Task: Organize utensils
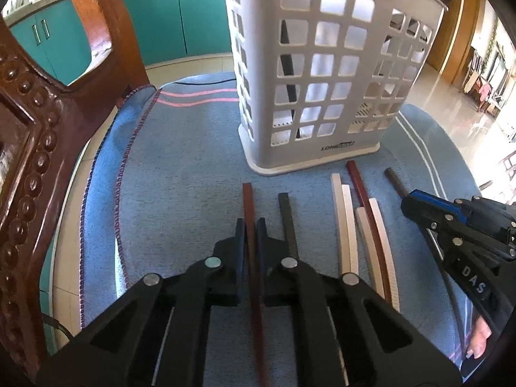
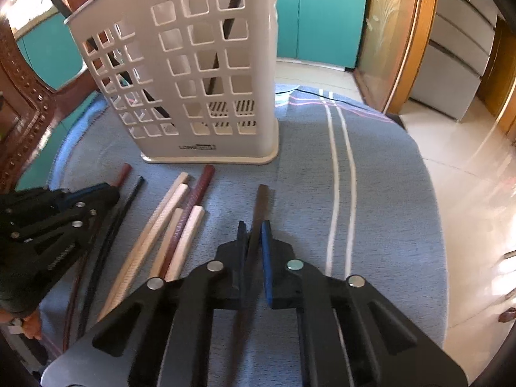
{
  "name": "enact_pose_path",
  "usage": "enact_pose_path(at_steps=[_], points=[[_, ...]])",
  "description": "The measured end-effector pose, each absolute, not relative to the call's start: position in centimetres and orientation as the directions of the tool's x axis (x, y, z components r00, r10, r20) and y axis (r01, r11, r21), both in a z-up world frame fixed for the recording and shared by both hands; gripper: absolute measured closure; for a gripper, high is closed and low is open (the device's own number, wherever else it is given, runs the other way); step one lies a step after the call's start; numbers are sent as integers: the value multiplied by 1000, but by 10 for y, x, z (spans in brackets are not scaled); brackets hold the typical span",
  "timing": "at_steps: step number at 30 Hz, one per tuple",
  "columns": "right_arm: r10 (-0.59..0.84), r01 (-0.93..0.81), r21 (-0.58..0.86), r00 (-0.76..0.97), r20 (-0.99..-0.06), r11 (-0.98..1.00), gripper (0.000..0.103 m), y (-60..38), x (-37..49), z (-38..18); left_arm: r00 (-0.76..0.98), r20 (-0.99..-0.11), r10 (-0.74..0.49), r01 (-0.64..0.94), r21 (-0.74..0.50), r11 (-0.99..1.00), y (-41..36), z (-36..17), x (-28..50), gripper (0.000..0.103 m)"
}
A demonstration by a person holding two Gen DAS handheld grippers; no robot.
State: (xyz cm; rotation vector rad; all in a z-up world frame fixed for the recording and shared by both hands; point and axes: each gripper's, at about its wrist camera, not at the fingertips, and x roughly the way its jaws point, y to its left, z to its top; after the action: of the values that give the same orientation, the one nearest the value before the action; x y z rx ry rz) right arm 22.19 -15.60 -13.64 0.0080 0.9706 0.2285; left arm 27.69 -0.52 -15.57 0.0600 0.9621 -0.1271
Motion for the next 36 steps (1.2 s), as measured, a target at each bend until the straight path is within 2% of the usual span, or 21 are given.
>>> enact_pose_path(at_steps=[6, 15, 21, 28, 29, 32, 36], points=[[327, -246, 218, 635, -700, 944, 96, -172, 204, -74, 671, -729, -133, 135, -56, 989, 8, -94, 247, 96], [499, -395, 308, 735, -459, 865, 96, -190, 167, 42, 866, -453, -213, 184, -109, 977, 25, 31, 175, 96], [512, -429, 302, 806, -299, 851, 96, -195, 180, 109, 920, -300, -251, 224, -122, 967, 30, 94, 154, 96], [417, -355, 326, 897, -145, 876, 96, -215, 203, 143, 942, -204, -266, 232, -175, 957, 35, 128, 165, 96], [398, -340, 312, 906, -144, 887, 96, -216, 206, 142, 946, -190, -263, 229, -181, 956, 35, 131, 166, 96], [303, -261, 204, 928, -216, 944, 96, -202, 225, 124, 962, -141, -234, 204, -200, 958, 37, 127, 177, 96], [327, -271, 203, 882, -340, 941, 96, -189, 247, 86, 972, -139, -190, 156, -227, 961, 35, 109, 201, 96]])
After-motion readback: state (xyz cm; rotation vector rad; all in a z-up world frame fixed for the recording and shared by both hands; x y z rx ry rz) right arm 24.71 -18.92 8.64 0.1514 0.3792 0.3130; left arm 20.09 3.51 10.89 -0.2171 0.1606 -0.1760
